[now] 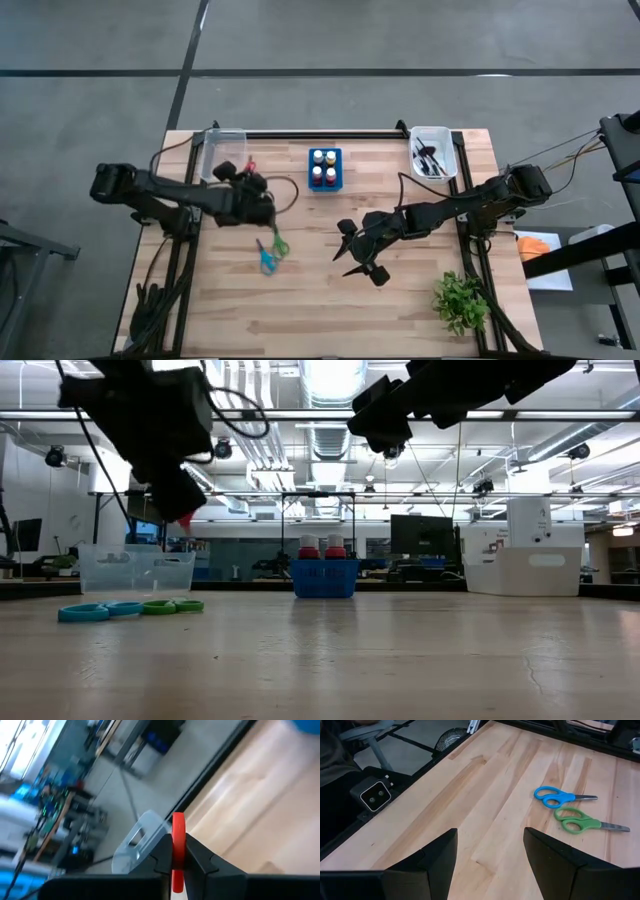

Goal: Pick & Place Paint Supplies
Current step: Put the red scissors into the transparent bin

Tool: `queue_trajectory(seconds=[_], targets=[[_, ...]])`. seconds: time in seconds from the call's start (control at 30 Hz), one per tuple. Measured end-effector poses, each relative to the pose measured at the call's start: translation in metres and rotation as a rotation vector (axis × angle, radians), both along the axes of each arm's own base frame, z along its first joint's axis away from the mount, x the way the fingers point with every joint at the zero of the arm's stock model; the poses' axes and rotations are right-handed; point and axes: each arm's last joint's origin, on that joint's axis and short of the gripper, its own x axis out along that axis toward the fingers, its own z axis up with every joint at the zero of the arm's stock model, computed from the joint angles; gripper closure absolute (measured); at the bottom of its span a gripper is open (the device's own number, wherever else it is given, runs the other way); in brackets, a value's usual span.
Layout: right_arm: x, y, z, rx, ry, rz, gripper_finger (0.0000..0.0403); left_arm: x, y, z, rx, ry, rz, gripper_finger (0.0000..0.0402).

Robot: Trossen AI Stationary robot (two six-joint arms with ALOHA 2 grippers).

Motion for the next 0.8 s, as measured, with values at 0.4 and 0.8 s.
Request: queue_trajectory(seconds=[0.4,0.8], targets=[[-0.001,0.0,-0.001,-0.003,0.017,0.0,0.0176,-0.014,0.029,-0.018,0.051,-0.033,0.158,0.0379],[-0.001,0.0,-0.001,-0.004,0.017,0.0,0.0176,-0.032,0.043,-0.034,0.004,0.01,0.251,0.0379]])
